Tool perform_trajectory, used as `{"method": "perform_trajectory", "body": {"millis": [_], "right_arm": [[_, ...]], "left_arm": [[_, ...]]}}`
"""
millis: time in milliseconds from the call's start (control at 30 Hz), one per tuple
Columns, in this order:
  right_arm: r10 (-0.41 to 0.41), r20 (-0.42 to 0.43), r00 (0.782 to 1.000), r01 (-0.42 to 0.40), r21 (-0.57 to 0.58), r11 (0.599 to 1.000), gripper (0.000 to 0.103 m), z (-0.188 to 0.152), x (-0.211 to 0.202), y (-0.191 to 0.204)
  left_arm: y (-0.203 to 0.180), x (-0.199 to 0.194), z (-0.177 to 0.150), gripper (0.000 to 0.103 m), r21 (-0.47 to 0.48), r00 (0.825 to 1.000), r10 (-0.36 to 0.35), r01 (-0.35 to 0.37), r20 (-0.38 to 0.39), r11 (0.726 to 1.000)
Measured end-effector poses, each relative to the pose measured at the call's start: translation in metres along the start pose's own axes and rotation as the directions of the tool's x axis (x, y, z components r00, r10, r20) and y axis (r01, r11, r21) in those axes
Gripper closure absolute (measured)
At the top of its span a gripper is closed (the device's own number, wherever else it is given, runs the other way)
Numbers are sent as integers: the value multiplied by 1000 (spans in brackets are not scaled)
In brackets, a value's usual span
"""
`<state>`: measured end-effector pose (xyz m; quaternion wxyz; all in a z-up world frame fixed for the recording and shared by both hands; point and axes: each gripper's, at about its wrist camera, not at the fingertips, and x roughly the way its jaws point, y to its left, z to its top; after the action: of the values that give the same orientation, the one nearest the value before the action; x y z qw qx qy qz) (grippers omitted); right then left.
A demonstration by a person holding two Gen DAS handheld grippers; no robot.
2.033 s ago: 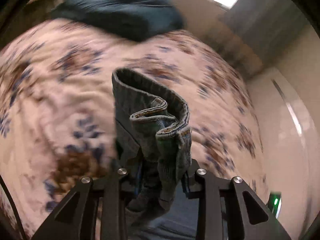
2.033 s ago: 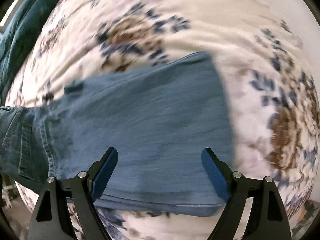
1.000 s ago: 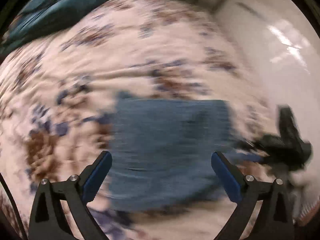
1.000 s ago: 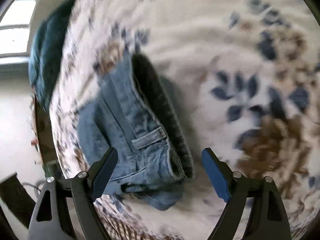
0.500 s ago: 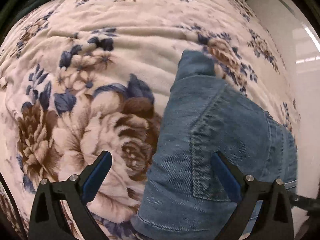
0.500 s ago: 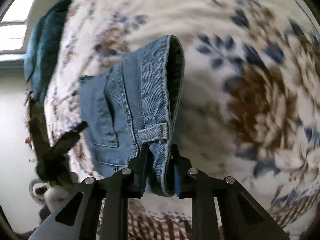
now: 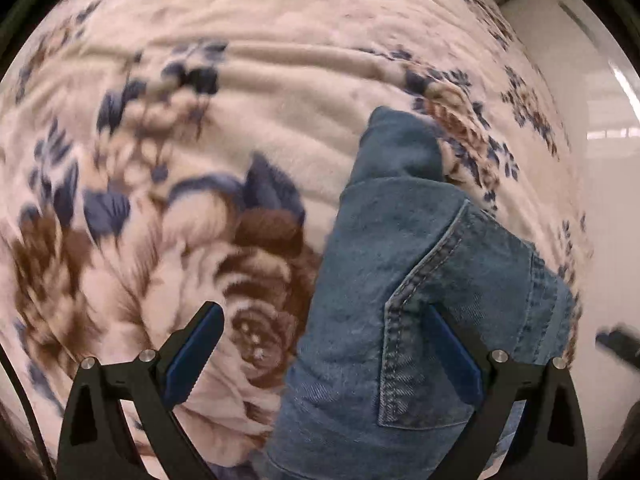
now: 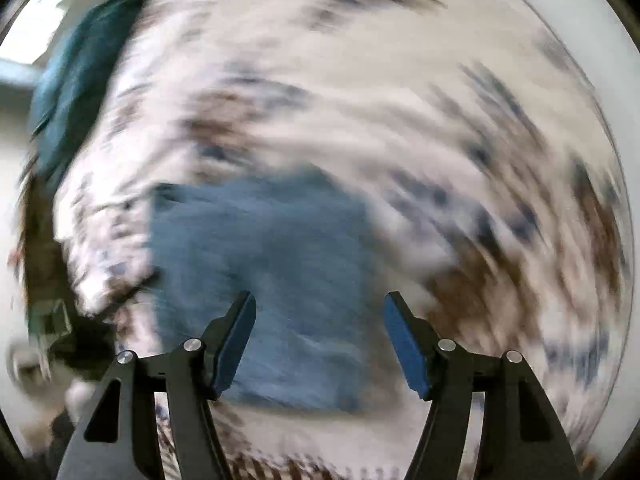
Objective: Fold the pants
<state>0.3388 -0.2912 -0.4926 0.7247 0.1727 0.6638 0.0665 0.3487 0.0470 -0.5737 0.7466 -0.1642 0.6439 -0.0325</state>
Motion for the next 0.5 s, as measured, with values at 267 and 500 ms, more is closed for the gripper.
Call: {"method": "perform_trajectory", "body": {"millis": [267,500], "right_arm": [[137,-305,942,-241,-335,911,44,117,140,173],[62,-390,919,-207,-342,917,100,146,190,196]], "left_arm": [[12,5,-11,1,-25,994,-106,106,9,994],[5,17,-14,1,42,989,-145,145,-23,988]]}}
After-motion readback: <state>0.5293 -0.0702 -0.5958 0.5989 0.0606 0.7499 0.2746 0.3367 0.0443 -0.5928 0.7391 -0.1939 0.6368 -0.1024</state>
